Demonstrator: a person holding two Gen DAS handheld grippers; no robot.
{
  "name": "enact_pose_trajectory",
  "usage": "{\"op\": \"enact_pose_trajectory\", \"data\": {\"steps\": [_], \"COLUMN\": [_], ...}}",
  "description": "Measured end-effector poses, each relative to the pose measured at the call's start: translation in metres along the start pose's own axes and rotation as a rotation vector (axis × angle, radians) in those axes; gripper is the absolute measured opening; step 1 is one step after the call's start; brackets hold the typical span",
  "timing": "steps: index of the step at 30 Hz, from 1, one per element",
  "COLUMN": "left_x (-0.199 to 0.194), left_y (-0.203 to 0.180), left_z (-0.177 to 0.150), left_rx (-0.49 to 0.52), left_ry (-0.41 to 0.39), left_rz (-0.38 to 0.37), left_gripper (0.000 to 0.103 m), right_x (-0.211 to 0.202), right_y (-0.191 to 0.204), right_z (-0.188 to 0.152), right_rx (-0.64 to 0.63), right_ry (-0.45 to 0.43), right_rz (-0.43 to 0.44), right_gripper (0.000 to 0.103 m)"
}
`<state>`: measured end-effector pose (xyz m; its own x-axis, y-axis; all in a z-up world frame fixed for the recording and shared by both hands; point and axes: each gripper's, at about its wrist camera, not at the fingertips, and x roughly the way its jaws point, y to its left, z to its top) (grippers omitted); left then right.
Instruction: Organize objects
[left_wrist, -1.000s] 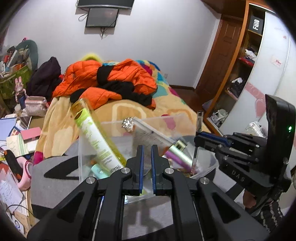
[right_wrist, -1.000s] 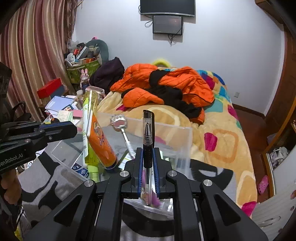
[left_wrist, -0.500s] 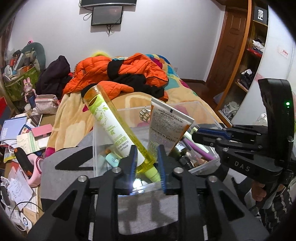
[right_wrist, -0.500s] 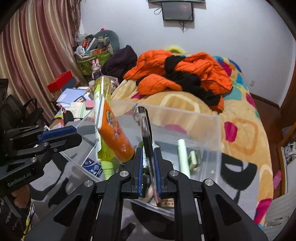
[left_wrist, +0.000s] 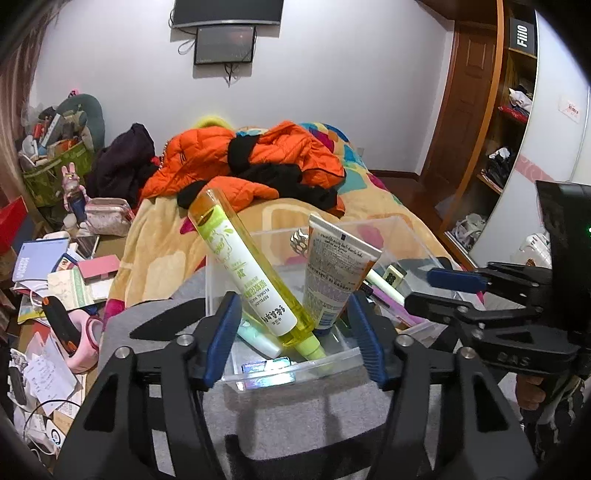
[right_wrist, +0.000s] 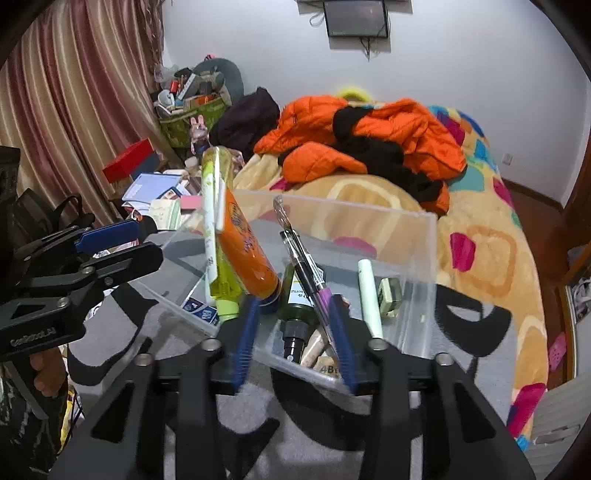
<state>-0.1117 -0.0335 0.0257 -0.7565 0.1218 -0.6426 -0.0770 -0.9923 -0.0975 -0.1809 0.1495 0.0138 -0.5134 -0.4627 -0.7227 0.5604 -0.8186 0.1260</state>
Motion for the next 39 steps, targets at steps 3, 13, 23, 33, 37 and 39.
{"op": "enact_pose_trajectory", "data": {"steps": [3,13,23,33,37,39], "left_x": [-0.006,-0.026,-0.031,-0.028,-0.028,-0.028], "left_y": [-0.002,-0.014,-0.022,-0.024,-0.024,-0.023], "left_z": [-0.001,-0.012,-0.027,-0.038,-0.04,-0.041], "left_rx": [-0.002,0.024,0.036,0.014,0.005,0.001], "left_ry": [-0.006,-0.044,-0.046,-0.022,-0.019,-0.016], "left_rz": [-0.003,0.017,0.04,0.019,0.016,0.011], "left_gripper": [0.069,0.086,0.095,0.095,0.095,0.095], "right_x": [-0.014,-0.05,-0.061,-0.07,-0.074,-0.075], "right_y": [0.005,0.014,0.011,0.012,0.016,0.017], "right_z": [-0.002,-0.012,-0.03,-0.039,-0.04,-0.041], "right_rx": [-0.01,-0.001,0.039,0.042,0.032,0.029], "right_ry": [-0.029,-0.096,-0.103,-0.121,-0.129,-0.131], "right_rz": [-0.002,-0.034,-0.059,-0.056,-0.055,-0.054], "right_gripper": [0.056,0.083,0.086,0.086,0.086,0.086]}}
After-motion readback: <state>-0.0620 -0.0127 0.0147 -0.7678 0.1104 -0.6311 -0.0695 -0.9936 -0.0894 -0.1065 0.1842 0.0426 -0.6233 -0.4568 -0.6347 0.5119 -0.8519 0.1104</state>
